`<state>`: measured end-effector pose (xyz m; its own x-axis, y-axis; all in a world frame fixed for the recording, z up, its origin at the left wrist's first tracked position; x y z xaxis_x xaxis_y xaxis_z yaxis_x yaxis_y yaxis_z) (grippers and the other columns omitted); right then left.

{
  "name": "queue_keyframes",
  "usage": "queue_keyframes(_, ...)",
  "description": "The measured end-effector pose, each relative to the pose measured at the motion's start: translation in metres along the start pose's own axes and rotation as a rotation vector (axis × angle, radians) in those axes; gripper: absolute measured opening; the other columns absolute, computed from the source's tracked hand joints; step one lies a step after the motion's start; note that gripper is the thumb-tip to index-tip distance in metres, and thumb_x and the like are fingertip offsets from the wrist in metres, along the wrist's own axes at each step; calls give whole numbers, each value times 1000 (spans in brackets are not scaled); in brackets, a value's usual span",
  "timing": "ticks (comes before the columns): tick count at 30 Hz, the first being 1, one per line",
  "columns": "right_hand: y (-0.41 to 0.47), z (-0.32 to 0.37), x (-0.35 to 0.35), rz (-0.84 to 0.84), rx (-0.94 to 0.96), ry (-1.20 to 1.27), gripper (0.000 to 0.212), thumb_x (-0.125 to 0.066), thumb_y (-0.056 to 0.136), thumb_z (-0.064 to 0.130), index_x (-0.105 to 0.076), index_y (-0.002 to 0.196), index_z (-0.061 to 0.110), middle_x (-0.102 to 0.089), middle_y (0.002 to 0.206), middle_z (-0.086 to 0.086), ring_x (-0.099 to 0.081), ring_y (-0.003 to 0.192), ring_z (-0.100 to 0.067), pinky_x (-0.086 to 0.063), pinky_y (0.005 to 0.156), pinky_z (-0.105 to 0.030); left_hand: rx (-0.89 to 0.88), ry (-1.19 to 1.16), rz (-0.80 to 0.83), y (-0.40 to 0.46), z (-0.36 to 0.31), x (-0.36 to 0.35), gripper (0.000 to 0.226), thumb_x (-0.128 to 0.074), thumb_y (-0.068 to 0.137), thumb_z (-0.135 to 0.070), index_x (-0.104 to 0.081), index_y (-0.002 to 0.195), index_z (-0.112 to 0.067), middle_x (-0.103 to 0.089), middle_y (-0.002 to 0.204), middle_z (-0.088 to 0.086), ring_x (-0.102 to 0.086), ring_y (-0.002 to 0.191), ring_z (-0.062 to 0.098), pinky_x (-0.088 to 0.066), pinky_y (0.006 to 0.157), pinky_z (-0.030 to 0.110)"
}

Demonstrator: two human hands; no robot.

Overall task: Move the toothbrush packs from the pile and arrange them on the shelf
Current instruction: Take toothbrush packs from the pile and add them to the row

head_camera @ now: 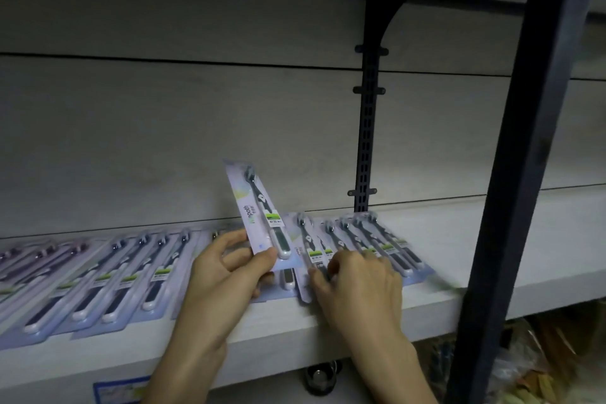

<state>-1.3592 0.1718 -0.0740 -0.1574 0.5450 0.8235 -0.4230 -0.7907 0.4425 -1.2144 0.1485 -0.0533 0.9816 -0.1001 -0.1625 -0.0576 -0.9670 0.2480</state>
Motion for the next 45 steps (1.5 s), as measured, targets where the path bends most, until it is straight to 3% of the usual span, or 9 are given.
queue_keyframes(5,0,2,-6,-43,46,118,35,-49,84,48,-62,72,18,-61,76,-3,-55,84,-27,-36,75,-34,6,-19,-3,0,8,-3,25,-65,83,2,-61,106,-8,-72,69,2,-55,42,8,-38,55,30)
queue_keyframes(12,3,0,-7,-40,3,47,32,-47,85,42,-46,66,16,-42,65,-3,-47,77,-32,-32,72,-34,19,4,23,0,8,-1,25,-66,83,2,-61,102,-14,-74,72,1,-58,45,7,-35,53,29)
queue_keyframes(17,8,3,-6,-60,-34,5,32,-46,87,40,-38,64,18,-65,84,-4,-58,94,-28,-34,80,-35,24,21,46,-2,9,1,26,-67,82,-1,-61,103,-16,-75,76,2,-59,50,6,-34,53,29)
queue_keyframes(22,12,6,-7,-23,-38,-49,19,-46,89,35,-38,79,20,-65,104,-6,-54,107,-29,-33,89,-38,37,22,57,-2,10,3,28,-67,82,-2,-60,106,-13,-75,80,3,-59,50,5,-33,53,29)
queue_keyframes(26,11,3,-6,-26,-67,-100,16,-46,89,32,-55,90,19,-66,104,-6,-54,108,-30,-32,89,-37,36,36,68,-3,10,4,28,-67,82,-4,-61,108,-14,-75,82,3,-62,54,6,-33,53,28)
queue_keyframes(32,11,-6,-2,-48,-100,-86,17,-46,88,32,-39,79,19,-66,103,-6,-55,106,-29,-32,88,-37,38,49,83,-3,10,3,25,-67,83,-5,-61,105,-15,-75,82,2,-60,52,6,-33,53,29)
queue_keyframes(37,14,-14,0,-44,-121,-102,15,-46,90,34,-46,83,21,-66,105,-5,-55,107,-28,-32,88,-36,47,53,75,-2,10,1,24,-68,82,-4,-61,103,-14,-75,77,3,-59,51,8,-34,49,26)
queue_keyframes(40,15,-18,0,-4,-106,-116,30,-44,93,45,-56,94,18,-64,109,-7,-53,111,-29,-33,91,-37,54,76,96,-2,9,-3,22,-69,81,-5,-63,101,-12,-74,74,3,-56,47,9,-34,42,20)
queue_keyframes(45,11,-31,9,-96,-79,-36,43,-39,92,56,-59,83,19,-67,96,-6,-58,102,-31,-37,84,-37,86,152,123,-1,10,-18,25,-72,80,-5,-63,102,-11,-73,69,5,-51,42,12,-31,35,15)
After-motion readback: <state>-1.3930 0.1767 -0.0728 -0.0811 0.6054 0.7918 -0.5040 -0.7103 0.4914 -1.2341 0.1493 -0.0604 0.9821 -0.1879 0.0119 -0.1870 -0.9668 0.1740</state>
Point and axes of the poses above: each hand's wrist, its own y-axis towards the middle knuckle, its own x-axis out of the back of the hand, z = x × y, the point moved 1 cm from there along y, towards the middle knuckle
